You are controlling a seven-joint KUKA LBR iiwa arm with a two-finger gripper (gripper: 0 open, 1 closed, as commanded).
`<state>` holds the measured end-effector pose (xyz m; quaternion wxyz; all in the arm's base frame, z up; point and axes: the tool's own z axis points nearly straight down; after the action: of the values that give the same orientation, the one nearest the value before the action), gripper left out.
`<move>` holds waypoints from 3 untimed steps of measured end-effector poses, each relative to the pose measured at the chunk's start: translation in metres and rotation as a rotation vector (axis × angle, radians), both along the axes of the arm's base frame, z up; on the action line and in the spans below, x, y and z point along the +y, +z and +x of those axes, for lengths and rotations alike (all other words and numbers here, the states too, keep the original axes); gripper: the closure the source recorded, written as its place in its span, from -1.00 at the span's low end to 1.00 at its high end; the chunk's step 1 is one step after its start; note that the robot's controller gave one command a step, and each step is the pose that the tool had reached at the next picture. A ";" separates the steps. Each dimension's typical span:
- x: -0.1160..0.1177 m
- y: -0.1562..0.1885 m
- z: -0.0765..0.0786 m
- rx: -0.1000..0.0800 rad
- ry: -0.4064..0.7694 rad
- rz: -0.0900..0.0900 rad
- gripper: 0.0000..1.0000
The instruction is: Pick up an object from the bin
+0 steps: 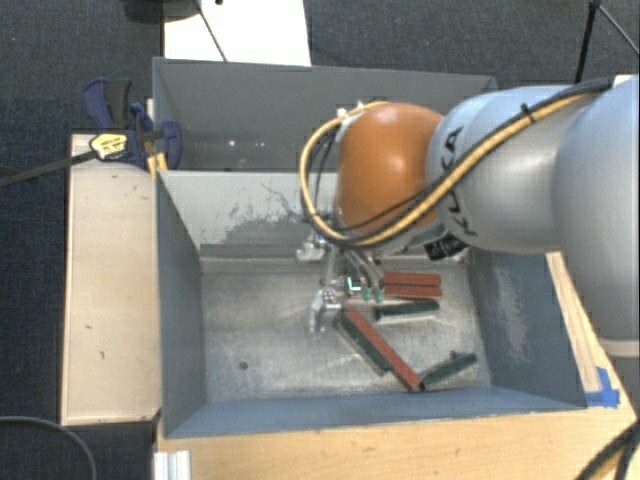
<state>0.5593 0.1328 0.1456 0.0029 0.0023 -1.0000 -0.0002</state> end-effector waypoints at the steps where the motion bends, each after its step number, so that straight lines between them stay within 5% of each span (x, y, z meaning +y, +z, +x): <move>1: -0.001 0.004 0.002 -0.008 -0.003 0.001 -1.00; 2: -0.053 -0.021 0.001 -0.010 0.008 0.002 -1.00; 3: -0.081 -0.034 -0.006 -0.007 0.136 -0.001 -1.00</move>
Offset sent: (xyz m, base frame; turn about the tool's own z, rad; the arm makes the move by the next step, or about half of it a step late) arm -0.0009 -0.0825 -0.0345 -0.0066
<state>0.5530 0.0516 0.1115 -0.0006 0.0704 -0.9975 0.0008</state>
